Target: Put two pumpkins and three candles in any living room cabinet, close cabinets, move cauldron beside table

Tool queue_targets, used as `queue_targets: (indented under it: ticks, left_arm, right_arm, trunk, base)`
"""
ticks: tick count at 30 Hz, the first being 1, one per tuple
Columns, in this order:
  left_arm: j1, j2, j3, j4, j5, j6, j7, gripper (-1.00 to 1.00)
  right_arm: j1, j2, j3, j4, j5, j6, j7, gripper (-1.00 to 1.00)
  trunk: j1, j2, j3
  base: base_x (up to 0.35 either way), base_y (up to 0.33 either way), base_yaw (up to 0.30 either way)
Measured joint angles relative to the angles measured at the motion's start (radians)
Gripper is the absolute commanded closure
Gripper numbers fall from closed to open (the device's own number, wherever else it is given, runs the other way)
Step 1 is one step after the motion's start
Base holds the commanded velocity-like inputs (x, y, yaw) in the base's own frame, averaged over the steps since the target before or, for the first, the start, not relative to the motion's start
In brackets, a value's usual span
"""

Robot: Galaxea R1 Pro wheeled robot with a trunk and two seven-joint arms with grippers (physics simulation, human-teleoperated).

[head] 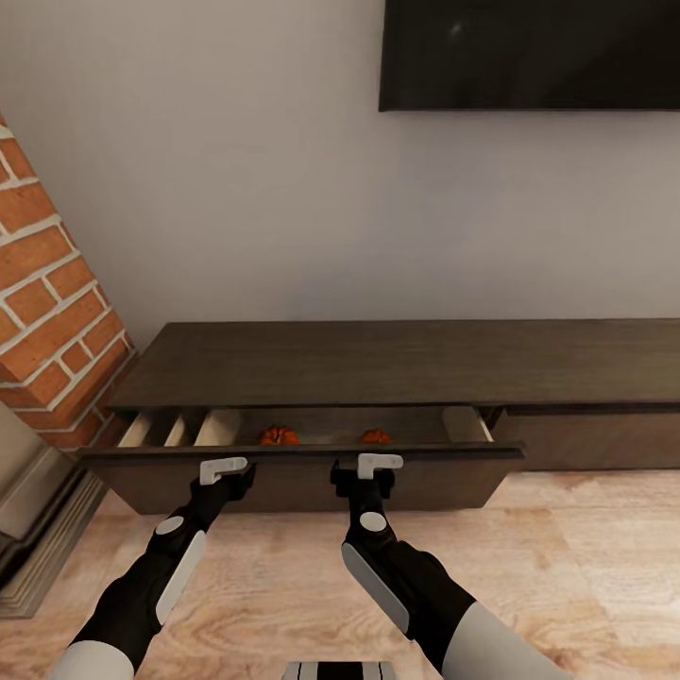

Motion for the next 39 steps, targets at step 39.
queue_targets:
  ticks: [39]
  left_arm:
    - [0.0, 0.001, 0.001, -0.003, 0.002, 0.0, -0.002, -1.0]
  right_arm:
    - [0.0, 0.0, 0.0, -0.001, 0.0, 0.001, 0.0, -1.0]
  trunk:
    - [0.0, 0.0, 0.0]
  base:
    - [0.12, 0.0, 0.0]
